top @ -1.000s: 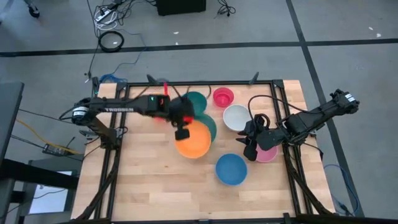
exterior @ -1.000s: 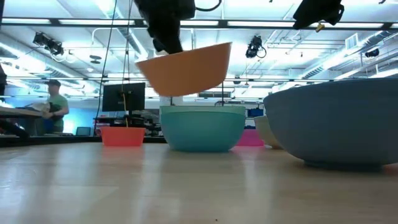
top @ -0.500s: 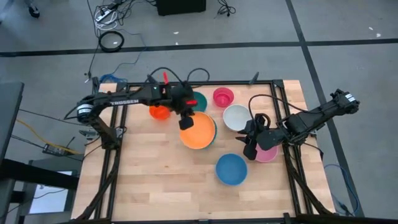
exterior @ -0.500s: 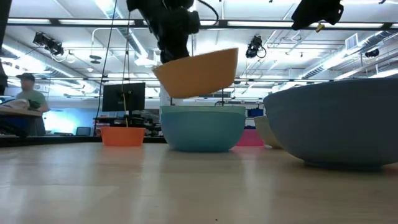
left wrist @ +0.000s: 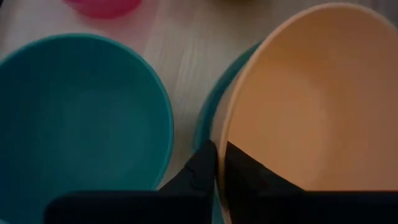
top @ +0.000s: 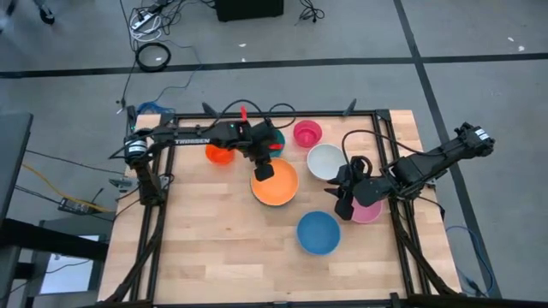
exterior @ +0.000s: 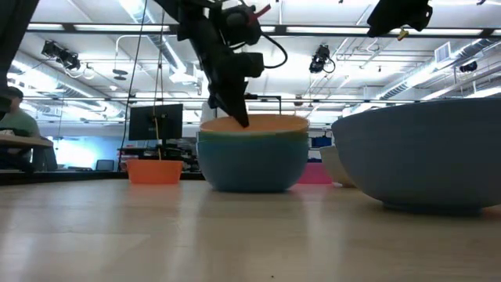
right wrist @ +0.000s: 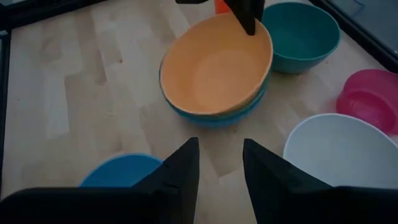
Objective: Nest bowls inside each other
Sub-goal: Stack the yellow bowl on top of the light green bowl, then stack the blue bowl on top of the yellow bowl
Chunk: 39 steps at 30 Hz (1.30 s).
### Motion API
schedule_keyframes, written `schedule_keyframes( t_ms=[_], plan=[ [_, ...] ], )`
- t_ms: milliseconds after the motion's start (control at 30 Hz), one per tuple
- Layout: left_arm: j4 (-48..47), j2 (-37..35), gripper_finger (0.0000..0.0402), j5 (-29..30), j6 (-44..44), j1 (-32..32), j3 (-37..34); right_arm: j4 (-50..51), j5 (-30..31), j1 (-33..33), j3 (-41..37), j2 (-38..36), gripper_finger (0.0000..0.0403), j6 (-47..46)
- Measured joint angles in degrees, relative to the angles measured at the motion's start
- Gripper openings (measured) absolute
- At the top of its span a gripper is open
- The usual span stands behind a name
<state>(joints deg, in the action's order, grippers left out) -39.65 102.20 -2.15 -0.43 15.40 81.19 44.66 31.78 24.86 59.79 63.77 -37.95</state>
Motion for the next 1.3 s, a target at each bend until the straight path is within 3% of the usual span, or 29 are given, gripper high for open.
schedule_keyframes(
  t_ms=[300,533,767,967,1100,1300],
  plan=[
    [-3.24,0.41,0.0090,-0.07,-3.05,-0.86,0.02,0.00,-0.32,0.00,0.00,0.00,0.0113,-0.01],
    [-3.37,-0.53,0.0103,-0.48,-4.33,-2.72,0.31,0.04,-0.32,0.01,0.00,0.00,0.0113,0.03],
    [-4.25,-5.47,0.0104,-0.55,-4.33,-4.48,5.23,1.02,-1.66,0.02,0.01,0.00,0.0113,0.18],
    [-8.01,-14.28,0.0104,-0.58,-4.15,-8.22,7.48,11.95,-9.01,-0.68,-0.25,1.78,0.0113,-10.00],
    [-12.73,-20.78,0.0104,5.46,-6.94,-12.03,7.45,10.52,-15.49,-0.73,-1.83,4.79,0.0113,-12.80],
    [-22.93,-28.64,0.0104,16.20,-15.95,-18.42,7.45,6.32,-17.93,-0.52,-3.18,9.35,0.0122,-12.87]
  ],
)
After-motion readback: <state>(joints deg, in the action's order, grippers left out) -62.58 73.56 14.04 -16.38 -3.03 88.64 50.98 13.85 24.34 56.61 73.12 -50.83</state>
